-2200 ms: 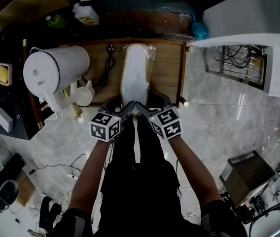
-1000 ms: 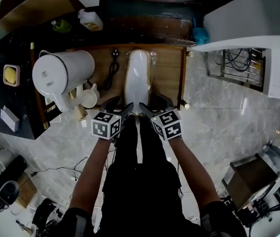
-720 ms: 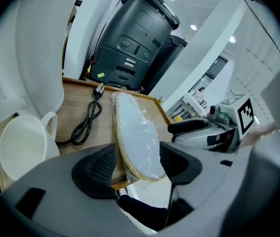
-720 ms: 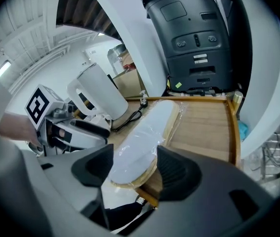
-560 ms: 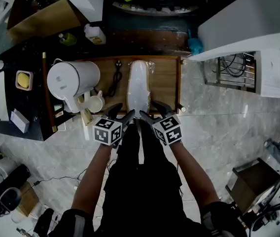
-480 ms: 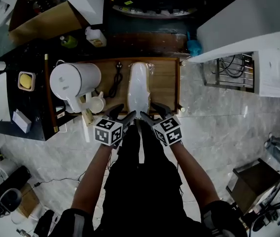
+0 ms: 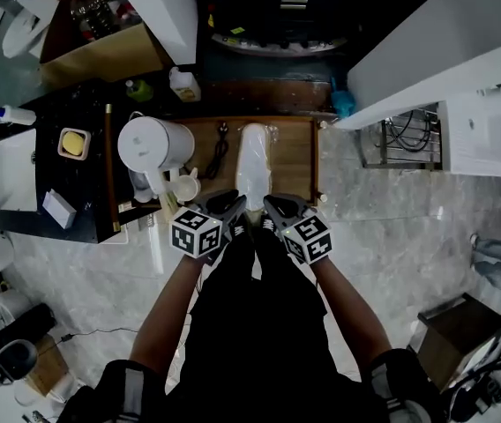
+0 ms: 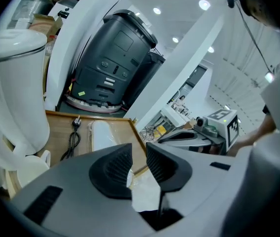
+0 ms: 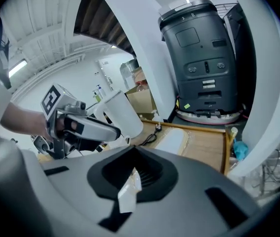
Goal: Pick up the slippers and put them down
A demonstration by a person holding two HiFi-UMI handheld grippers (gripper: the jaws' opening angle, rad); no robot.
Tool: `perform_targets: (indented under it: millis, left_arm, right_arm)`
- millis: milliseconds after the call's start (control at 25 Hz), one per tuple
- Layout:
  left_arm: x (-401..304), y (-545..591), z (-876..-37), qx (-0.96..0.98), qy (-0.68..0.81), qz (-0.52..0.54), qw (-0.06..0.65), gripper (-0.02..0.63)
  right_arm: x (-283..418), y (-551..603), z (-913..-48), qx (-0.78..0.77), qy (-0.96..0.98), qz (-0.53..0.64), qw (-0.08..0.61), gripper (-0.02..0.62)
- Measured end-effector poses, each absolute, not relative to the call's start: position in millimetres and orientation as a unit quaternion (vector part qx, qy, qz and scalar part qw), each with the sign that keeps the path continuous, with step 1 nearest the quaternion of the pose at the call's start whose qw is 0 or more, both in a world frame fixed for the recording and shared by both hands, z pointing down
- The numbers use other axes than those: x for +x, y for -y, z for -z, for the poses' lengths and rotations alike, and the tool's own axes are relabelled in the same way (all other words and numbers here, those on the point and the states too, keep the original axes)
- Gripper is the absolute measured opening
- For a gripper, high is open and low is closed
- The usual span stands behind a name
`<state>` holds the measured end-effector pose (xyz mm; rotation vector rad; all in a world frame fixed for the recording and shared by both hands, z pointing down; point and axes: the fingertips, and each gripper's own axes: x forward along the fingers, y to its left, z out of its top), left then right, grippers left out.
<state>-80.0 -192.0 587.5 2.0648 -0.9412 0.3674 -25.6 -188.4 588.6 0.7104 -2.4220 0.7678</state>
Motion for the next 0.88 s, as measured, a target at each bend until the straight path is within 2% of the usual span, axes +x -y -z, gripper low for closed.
perform_targets:
  millis: [480,880]
  left_arm:
    - [-68.9,167.4,-542.8,0.832,0.364,-0.119,0.401,0.015]
    - [-50.8,146.8,-501.1,0.859,0.333,-0.105,0.374,0.012]
  right_arm:
    - [-30.4,165.2,-536.2,0.227,0.909,-0.253,0.240,0.008]
    - [-20.4,143.5,-501.6,0.220,0.929,-0.215,0.207,0.008]
